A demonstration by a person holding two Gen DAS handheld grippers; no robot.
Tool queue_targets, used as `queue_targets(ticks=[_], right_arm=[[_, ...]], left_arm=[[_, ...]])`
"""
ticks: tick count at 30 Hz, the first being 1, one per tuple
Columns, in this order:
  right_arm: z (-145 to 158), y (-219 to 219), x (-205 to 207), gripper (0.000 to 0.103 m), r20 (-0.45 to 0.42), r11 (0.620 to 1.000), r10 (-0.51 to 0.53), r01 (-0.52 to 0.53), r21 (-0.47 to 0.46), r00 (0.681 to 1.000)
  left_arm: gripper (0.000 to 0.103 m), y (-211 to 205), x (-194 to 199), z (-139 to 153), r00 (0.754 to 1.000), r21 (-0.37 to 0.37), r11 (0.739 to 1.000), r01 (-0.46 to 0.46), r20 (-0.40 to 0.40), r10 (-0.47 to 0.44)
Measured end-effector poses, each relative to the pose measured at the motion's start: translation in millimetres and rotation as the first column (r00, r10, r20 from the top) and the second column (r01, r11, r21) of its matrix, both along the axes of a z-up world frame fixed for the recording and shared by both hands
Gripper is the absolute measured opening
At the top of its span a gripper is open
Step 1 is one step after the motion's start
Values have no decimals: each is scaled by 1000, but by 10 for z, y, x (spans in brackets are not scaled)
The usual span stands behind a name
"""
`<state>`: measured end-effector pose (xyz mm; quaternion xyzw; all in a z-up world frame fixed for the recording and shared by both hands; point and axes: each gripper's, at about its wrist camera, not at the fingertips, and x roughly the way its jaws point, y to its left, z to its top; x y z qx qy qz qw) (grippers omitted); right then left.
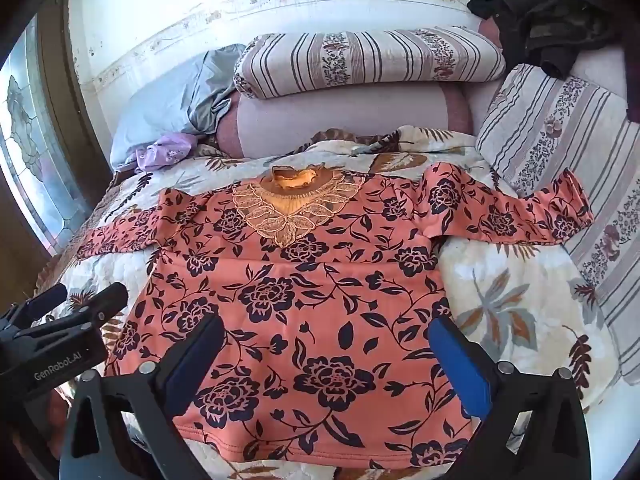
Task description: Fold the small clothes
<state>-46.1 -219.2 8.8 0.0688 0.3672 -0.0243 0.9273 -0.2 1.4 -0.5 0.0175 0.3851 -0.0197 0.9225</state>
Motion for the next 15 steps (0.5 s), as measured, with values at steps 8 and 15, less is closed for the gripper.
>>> queue_targets(ticks=[8,15], right_arm=[[39,50,-31,103,10,1000,2,-2,-25,1000],[58,1,-31,103,10,1000,6,-5,-30,1000]], left_arm=[[103,11,-67,-13,1000,-2,1000,3,12,-3],[103,89,-53,3,1000,-7,1000,14,7,-14]])
